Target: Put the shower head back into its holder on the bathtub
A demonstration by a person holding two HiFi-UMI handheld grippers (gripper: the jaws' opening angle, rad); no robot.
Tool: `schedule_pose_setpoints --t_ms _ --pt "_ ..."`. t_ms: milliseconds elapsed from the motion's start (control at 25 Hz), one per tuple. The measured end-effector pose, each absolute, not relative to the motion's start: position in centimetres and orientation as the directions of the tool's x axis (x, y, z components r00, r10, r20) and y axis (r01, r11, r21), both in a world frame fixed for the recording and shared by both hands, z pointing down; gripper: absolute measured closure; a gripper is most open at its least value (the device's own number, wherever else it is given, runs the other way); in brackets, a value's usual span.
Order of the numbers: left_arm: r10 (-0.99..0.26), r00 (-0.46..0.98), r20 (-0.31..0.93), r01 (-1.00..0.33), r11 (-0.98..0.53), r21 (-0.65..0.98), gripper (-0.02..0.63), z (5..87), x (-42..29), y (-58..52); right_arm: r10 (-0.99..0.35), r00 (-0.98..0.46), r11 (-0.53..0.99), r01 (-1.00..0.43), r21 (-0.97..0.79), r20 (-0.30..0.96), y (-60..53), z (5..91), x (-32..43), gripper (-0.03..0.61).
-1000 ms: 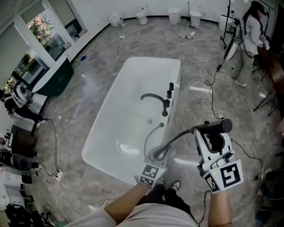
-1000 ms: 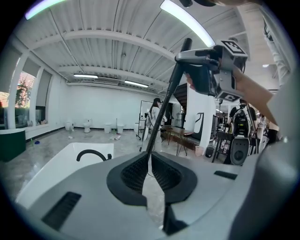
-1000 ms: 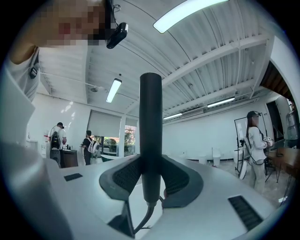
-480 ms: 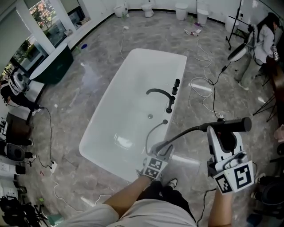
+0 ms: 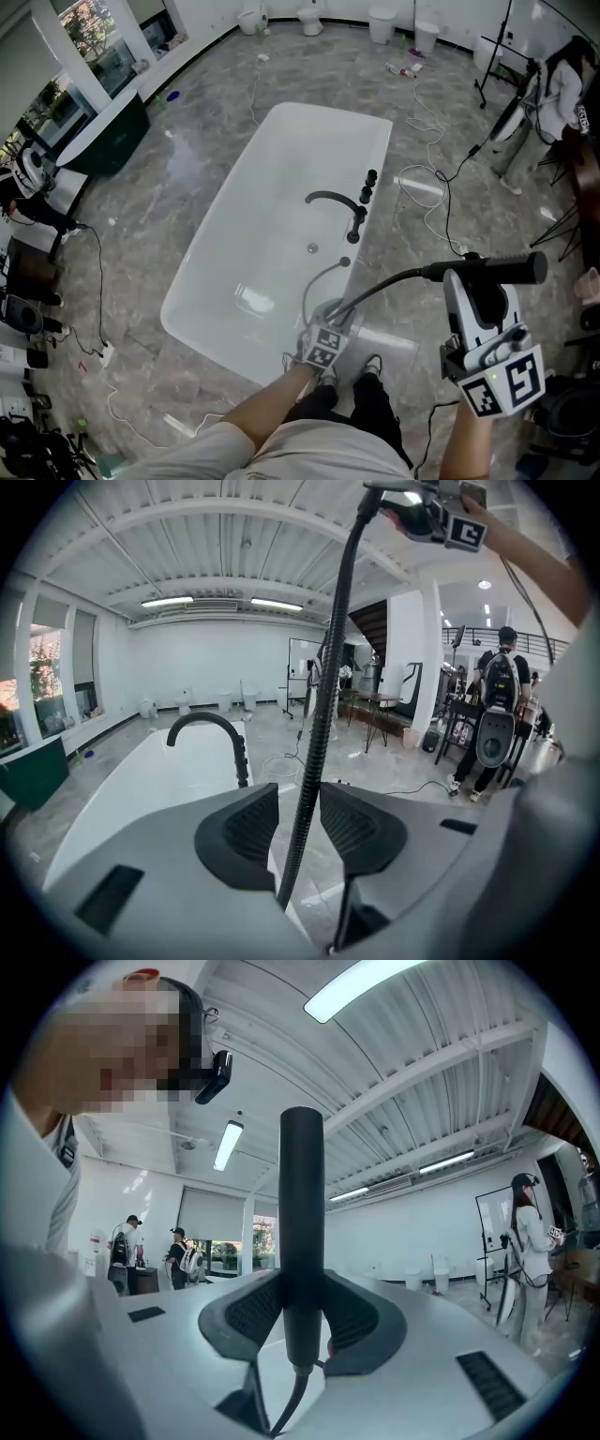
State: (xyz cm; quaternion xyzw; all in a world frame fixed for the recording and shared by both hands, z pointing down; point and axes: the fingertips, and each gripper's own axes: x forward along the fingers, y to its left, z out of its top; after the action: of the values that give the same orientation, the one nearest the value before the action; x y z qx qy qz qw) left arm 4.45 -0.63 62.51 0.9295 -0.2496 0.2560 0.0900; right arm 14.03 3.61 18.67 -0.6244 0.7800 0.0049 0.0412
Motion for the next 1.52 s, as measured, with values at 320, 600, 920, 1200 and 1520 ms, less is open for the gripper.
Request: schedule_pose_setpoints --t_ms 320,600,920,1200,1520 --pt "-0.407 0.677 0.613 -0.536 -0.844 0.031 0.492 66.7 4.8 -2.5 -0.963 -0.258 0.263 -0.963 -0.065 -0.074 1.9 18.0 15.8 0.437" --pt "-0.398 0.646 0.651 -0.531 -0.847 0.008 0.494 68.6 3.7 -1.9 -0.966 -0.250 0.254 -0.965 -0.067 -0.065 1.7 18.2 15.9 0.436" --pt "-0.373 0.628 0.683 -0.490 -0.871 -0.025 0.543 69.8 3.5 -2.3 -0.969 -0.236 0.241 -0.968 -0.068 -0.066 1.8 18.0 15.8 0.437" --pt "-0.357 0.597 0.718 -0.444 -0.893 -0.075 0.545 70.6 3.0 -1.6 -0.975 -0.208 0.214 -0.974 -0.070 -0.077 2.4 17.7 16.9 0.437" --pt "-0.395 0.560 0.728 -0.475 -0.873 -0.108 0.558 69.8 0.5 -3.0 -0.986 -0.157 0.160 -0.986 -0.043 -0.053 2.4 18.6 18.3 0.437"
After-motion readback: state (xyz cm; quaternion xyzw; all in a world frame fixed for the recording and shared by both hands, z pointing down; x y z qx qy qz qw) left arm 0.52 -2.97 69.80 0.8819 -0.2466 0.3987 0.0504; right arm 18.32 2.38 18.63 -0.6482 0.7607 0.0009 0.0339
